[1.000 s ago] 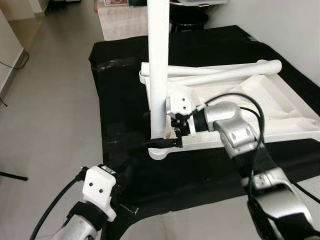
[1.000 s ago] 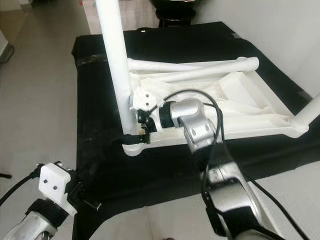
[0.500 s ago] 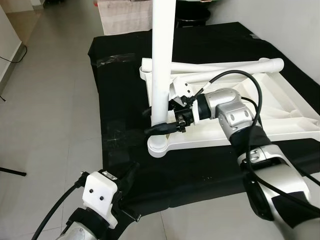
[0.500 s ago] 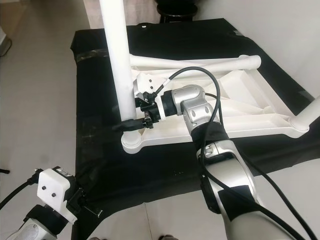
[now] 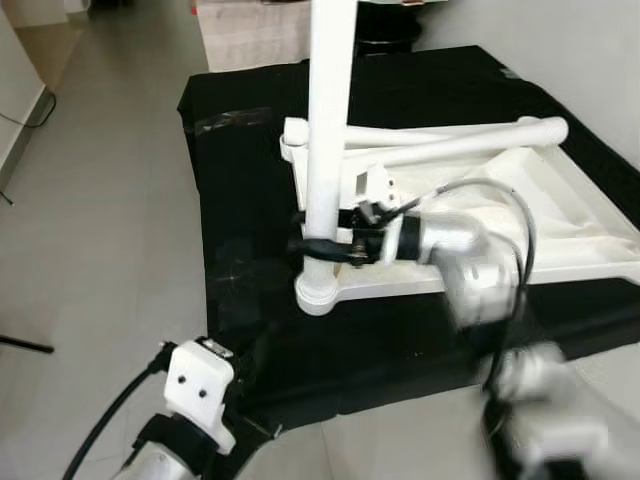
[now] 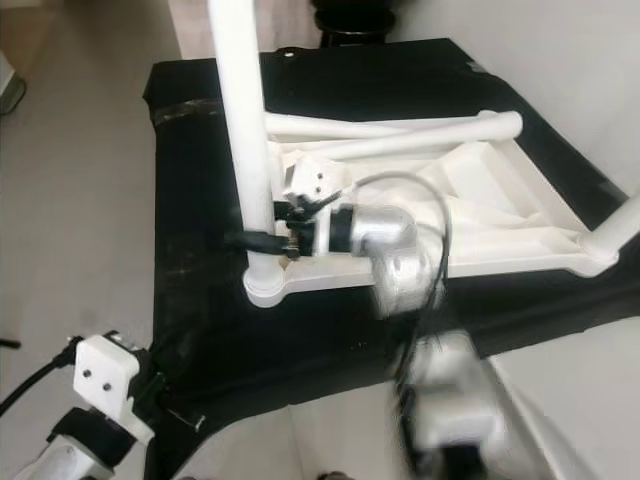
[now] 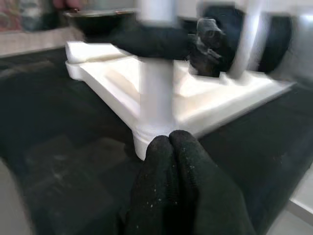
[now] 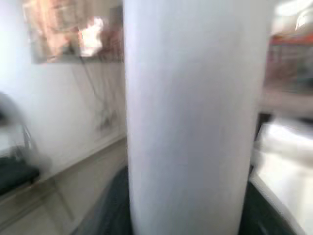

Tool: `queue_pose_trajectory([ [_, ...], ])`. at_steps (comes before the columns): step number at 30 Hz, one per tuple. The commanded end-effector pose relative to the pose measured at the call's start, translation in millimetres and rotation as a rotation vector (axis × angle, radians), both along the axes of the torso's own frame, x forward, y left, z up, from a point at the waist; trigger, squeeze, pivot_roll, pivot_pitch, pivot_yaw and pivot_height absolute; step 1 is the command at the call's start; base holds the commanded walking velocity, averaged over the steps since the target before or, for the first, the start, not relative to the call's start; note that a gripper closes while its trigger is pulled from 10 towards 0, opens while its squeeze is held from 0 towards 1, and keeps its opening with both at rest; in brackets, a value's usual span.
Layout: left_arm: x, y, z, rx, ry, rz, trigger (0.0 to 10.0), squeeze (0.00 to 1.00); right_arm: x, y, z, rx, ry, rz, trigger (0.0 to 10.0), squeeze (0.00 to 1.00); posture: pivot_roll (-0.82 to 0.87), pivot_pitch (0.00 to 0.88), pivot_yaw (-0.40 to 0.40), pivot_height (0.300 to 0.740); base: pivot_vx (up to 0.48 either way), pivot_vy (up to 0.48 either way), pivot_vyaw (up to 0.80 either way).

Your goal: Building children table

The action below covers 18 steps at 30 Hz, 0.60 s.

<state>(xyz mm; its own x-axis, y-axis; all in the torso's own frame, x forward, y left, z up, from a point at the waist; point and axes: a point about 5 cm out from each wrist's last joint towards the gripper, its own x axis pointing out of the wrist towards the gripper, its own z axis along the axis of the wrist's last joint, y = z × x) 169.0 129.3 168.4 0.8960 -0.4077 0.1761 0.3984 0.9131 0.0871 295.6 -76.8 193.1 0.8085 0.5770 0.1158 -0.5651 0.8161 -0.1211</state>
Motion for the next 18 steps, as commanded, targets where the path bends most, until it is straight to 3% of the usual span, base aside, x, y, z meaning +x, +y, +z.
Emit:
queue_pose_trajectory([
  [1, 1.0, 4.2, -5.1, 0.007, 0.027, 0.000, 10.0, 0.00, -10.1, -7.3, -28.9, -0.111, 0.125, -0.106, 0.0, 0.00, 0.04, 0.184, -0.005, 0.740, 0.000, 0.000, 0.00],
  [3, 1.0, 4.2, -5.1, 0.007, 0.027, 0.000, 10.0, 0.00, -10.1, -7.3, -28.9, -0.111, 0.125, -0.106, 0.0, 0.00, 0.04, 0.184, -0.005, 0.740, 0.000, 0.000, 0.00],
  [6, 3.1, 3.9, -6.4, 0.008, 0.030, -0.007, 10.0, 0.00, 3.6, -10.9, -20.8, -0.088, 0.090, -0.133, 0.0, 0.00, 0.05, 0.167, -0.003, 0.740, 0.000, 0.000, 0.00],
  [10, 7.0, 4.2, -7.3, 0.008, 0.029, -0.006, 10.0, 0.00, 12.4, -0.2, -18.6, -0.097, 0.083, -0.078, 0.5, 0.00, 0.06, 0.150, -0.018, 0.740, 0.000, 0.000, 0.00],
  [11, 7.9, 5.4, -7.4, 0.010, 0.025, 0.007, 10.0, 0.00, 11.8, 6.4, -15.6, -0.124, 0.071, -0.021, 10.0, 0.00, 0.06, 0.147, -0.022, 0.740, 0.000, 0.000, 0.00],
  [12, 7.9, 5.4, -7.4, 0.010, 0.025, 0.007, 10.0, 0.00, 11.8, 6.4, -15.6, -0.124, 0.071, -0.021, 10.0, 0.00, 0.06, 0.147, -0.022, 0.740, 0.000, 0.000, 0.00],
  [13, 9.2, 7.4, -6.9, 0.009, 0.018, 0.025, 10.0, 0.00, 2.7, 13.7, -5.9, -0.126, 0.080, 0.012, 10.0, 0.49, 0.06, 0.143, -0.022, 0.740, 0.000, 0.000, 0.00],
  [15, 9.7, 7.7, -6.7, 0.008, 0.017, 0.026, 10.0, 0.00, 2.1, 14.5, 1.7, -0.111, 0.061, 0.050, 10.0, 0.49, 0.06, 0.143, -0.022, 0.740, 0.000, 0.000, 0.00],
  [16, 10.2, 7.5, -6.6, 0.006, 0.017, 0.023, 10.0, 0.00, 1.0, 16.5, 7.6, -0.092, 0.062, 0.113, 10.0, 1.00, 0.05, 0.142, -0.025, 0.740, 0.000, 0.000, 0.00],
  [18, 10.7, 6.6, -6.4, 0.003, 0.017, 0.014, 10.0, 0.00, -1.2, 23.4, 22.0, -0.070, 0.048, 0.414, 10.0, 1.00, 0.05, 0.142, -0.019, 0.740, 0.000, 0.000, 0.00],
])
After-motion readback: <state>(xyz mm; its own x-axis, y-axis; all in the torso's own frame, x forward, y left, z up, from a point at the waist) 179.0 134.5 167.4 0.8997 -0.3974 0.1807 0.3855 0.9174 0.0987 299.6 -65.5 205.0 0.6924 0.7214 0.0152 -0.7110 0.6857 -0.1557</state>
